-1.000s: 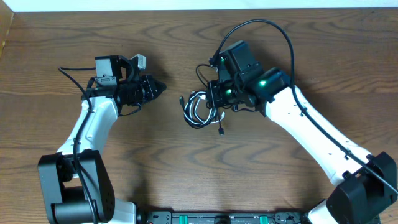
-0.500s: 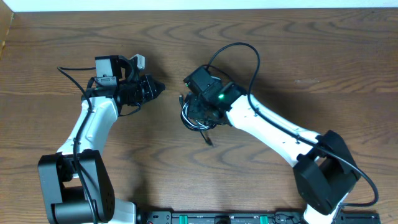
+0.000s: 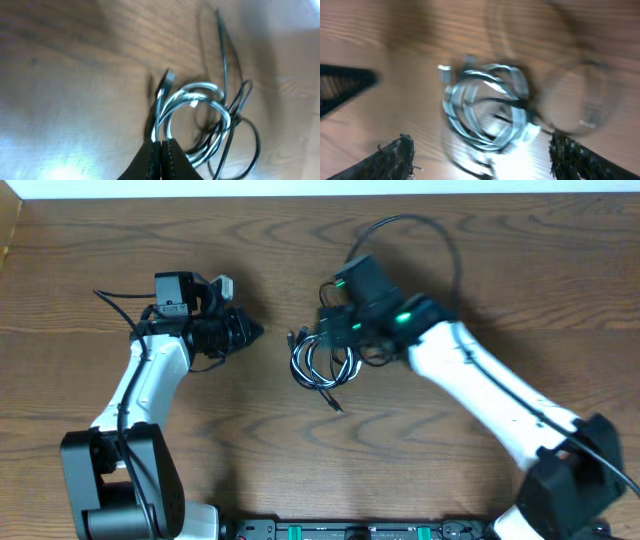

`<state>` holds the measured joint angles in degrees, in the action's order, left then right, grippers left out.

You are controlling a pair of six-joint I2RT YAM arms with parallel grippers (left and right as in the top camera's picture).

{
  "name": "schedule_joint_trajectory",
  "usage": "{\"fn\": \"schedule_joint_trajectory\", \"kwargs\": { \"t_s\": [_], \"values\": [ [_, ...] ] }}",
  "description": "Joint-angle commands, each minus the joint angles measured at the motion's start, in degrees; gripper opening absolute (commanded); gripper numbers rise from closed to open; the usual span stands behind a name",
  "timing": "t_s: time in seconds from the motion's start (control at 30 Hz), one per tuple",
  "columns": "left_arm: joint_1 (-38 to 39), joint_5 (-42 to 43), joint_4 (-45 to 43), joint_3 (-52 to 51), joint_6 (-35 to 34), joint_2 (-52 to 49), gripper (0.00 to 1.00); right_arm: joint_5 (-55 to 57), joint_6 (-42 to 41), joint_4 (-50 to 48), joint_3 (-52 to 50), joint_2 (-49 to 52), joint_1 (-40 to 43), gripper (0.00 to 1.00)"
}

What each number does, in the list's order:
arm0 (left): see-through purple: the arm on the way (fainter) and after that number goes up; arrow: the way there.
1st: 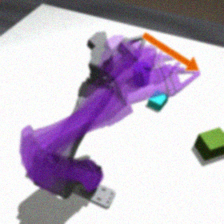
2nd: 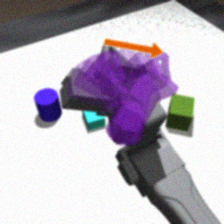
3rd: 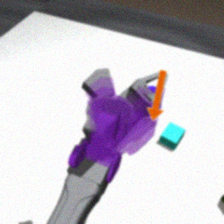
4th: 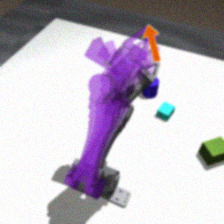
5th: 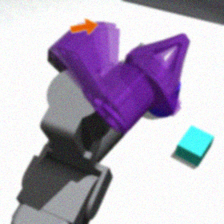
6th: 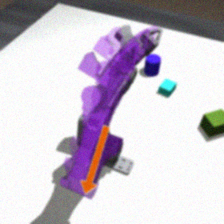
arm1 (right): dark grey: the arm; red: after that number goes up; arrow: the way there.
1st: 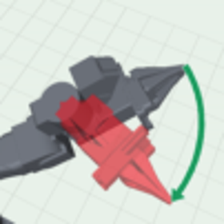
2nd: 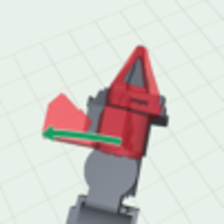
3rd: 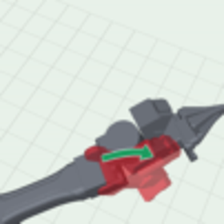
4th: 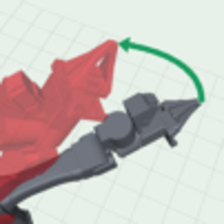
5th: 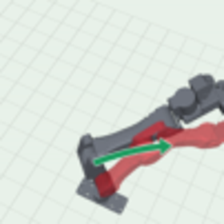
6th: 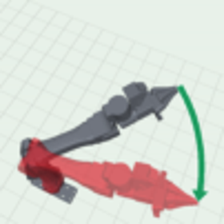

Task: Untangle cables
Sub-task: 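Lower both grippers onto the cable bundle and grasp it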

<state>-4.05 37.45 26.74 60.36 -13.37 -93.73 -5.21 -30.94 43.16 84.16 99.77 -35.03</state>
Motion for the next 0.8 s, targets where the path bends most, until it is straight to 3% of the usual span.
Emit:
{"fn": "schedule_joint_trajectory", "kwargs": {
  "t_s": [0.0, 0.17, 0.2, 0.23, 0.3, 0.33, 0.37, 0.4, 0.43, 0.47, 0.57, 0.77],
  "values": [
    [3.4, -9.1, 6.3, 6.5, 2.7, 4.0, 0.08, 0.1, 7.8, 4.6, 0.3, 0.2, 4.6, 0.82],
    [11.2, -18.1, 15.6, 13.3, 2.6, 4.1, 0.08, 0.2, 14.0, 7.9, 0.2, 1.7, 8.5, 0.72],
    [12.9, -18.9, 16.5, 14.3, 2.6, 4.1, 0.08, 0.4, 14.3, 7.8, 0.2, 1.7, 8.9, 0.72],
    [14.5, -19.4, 17.0, 14.9, 2.2, 4.1, 0.08, 0.4, 14.3, 7.9, 0.2, 1.7, 9.2, 0.82],
    [16.8, -19.6, 16.9, 15.5, -0.2, 4.1, 0.09, 0.2, 14.4, 7.3, 0.2, 1.7, 9.7, 0.79],
    [17.6, -19.5, 16.9, 15.6, -1.8, 4.1, 0.09, -0.5, 15.5, 7.1, 0.2, 1.7, 9.8, 0.71],
    [18.3, -19.5, 16.9, 15.6, -3.4, 4.1, 0.09, -1.0, 18.3, 6.9, 0.2, 1.7, 9.9, 0.48],
    [19.0, -19.5, 17.2, 15.6, -4.7, 4.1, 0.09, -1.1, 21.1, 6.8, 0.2, 1.9, 9.9, 0.12],
    [19.5, -19.5, 17.4, 15.6, -5.0, 3.9, 0.09, -1.1, 23.1, 6.8, 0.2, 2.0, 9.9, 0.01],
    [20.3, -19.6, 17.8, 15.6, -5.0, 3.4, 0.09, -1.2, 25.6, 6.8, 0.2, 2.4, 9.9, 0.01],
    [21.0, -19.6, 18.0, 15.6, -5.2, 1.8, 0.09, -3.0, 30.4, 7.0, 0.2, 3.8, 9.9, 0.2],
    [20.6, -26.3, 15.8, 15.6, -9.4, -3.9, 0.09, -12.7, 40.3, 6.6, 0.2, 7.5, 9.9, 0.21]
  ]
}}
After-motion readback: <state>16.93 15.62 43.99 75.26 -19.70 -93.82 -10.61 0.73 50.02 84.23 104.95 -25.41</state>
